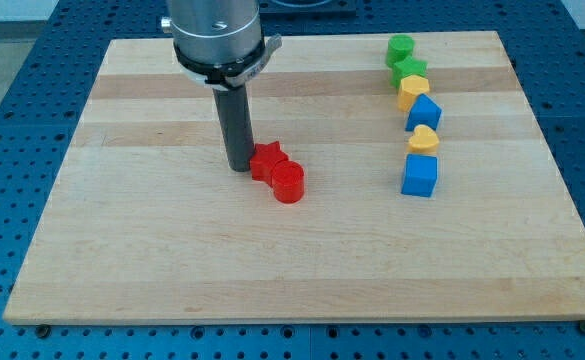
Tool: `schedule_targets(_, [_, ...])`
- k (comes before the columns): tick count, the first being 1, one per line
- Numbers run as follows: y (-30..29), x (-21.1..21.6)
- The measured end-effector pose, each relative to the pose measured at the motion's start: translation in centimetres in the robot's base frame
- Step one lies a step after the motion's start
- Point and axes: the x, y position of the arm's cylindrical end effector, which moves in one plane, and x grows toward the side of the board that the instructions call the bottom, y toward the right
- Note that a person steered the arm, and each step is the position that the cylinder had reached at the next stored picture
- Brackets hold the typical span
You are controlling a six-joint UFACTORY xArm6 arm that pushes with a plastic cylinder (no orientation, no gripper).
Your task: Point your arm at the green star
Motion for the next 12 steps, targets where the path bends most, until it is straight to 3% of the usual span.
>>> schedule_targets(2, [2.3,2.9])
schedule_targets(6, [10.4,4.3])
schedule_targets(8, [10.1,4.9])
schedule_targets(10, [9.7,8.1])
schedule_targets(12, [10.4,6.8])
